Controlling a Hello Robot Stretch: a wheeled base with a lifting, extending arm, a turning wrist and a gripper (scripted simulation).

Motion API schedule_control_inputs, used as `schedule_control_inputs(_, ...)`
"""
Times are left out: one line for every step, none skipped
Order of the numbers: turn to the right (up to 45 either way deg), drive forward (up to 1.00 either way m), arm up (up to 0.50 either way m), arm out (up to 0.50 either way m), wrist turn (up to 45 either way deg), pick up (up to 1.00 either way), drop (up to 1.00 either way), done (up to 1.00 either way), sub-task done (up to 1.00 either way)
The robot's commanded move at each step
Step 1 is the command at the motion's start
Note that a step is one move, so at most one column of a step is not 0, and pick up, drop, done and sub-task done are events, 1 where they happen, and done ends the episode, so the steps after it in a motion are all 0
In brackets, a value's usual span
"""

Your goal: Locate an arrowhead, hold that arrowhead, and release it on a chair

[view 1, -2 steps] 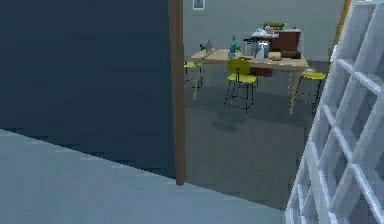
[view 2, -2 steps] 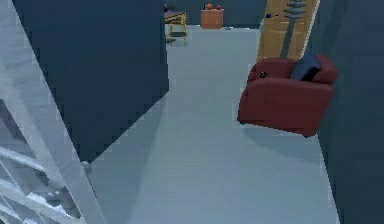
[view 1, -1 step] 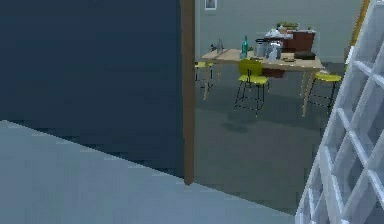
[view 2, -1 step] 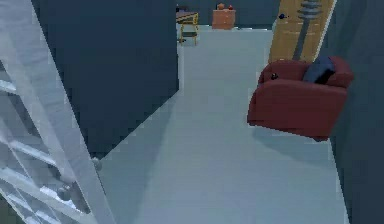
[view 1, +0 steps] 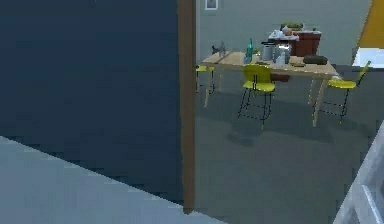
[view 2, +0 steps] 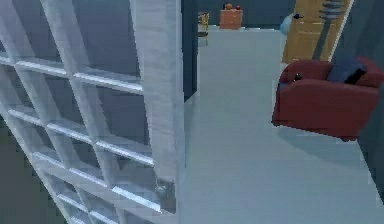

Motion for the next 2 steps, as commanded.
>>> schedule_control_inputs(18.0, 0.00, 0.00, 0.00, 0.0, 0.00, 0.00, 0.00, 0.00)
schedule_control_inputs(0.0, 0.30, 0.00, 0.00, 0.0, 0.00, 0.00, 0.00, 0.00)
